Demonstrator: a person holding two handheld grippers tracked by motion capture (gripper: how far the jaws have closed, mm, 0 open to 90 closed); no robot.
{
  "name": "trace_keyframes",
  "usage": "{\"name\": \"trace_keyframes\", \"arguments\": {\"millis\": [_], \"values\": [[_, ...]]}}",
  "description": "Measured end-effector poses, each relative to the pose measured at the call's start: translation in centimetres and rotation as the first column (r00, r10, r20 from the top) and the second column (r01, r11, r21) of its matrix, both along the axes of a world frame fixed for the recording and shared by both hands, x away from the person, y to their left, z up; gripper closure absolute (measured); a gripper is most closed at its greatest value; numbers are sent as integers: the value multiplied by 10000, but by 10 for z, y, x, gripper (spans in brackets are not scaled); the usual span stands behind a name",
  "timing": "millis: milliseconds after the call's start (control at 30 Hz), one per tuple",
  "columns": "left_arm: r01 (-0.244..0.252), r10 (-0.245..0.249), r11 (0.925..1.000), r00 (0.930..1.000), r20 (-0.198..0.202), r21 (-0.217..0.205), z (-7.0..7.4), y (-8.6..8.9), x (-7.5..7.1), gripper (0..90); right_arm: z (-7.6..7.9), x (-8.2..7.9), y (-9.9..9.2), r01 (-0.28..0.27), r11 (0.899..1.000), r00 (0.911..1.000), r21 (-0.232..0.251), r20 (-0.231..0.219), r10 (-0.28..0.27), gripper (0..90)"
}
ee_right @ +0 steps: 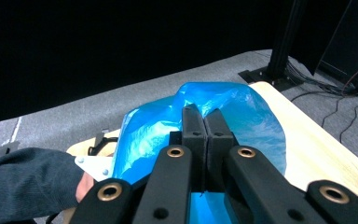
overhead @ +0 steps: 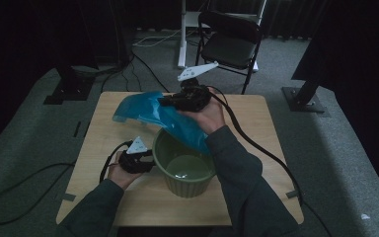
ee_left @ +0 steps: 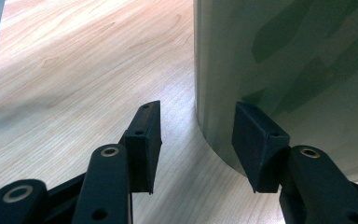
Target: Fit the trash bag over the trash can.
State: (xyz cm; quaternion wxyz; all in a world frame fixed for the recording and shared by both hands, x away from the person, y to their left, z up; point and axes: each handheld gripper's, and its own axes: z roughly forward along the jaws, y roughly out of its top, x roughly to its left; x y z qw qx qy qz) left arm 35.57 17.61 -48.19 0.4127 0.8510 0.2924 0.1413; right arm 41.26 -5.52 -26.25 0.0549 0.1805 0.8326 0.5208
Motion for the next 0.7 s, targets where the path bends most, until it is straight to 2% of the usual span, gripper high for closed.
{"name": "trace_keyframes", "arguments": {"millis": [167, 400, 700], "values": [[-2, 2, 10000, 10000, 17, 5, 0, 0, 0, 522, -9, 4, -1, 134, 9997, 9999, -226, -56, -135, 896], [3, -3, 10000, 10000, 23, 13, 1, 1, 0, 522, -24, 10, -13, 519, 9976, 9983, -459, -231, -530, 896], [-31, 31, 10000, 10000, 33, 28, 1, 5, 1, 522, -36, 13, -37, 842, 9957, 9954, -374, -416, -858, 896]]}}
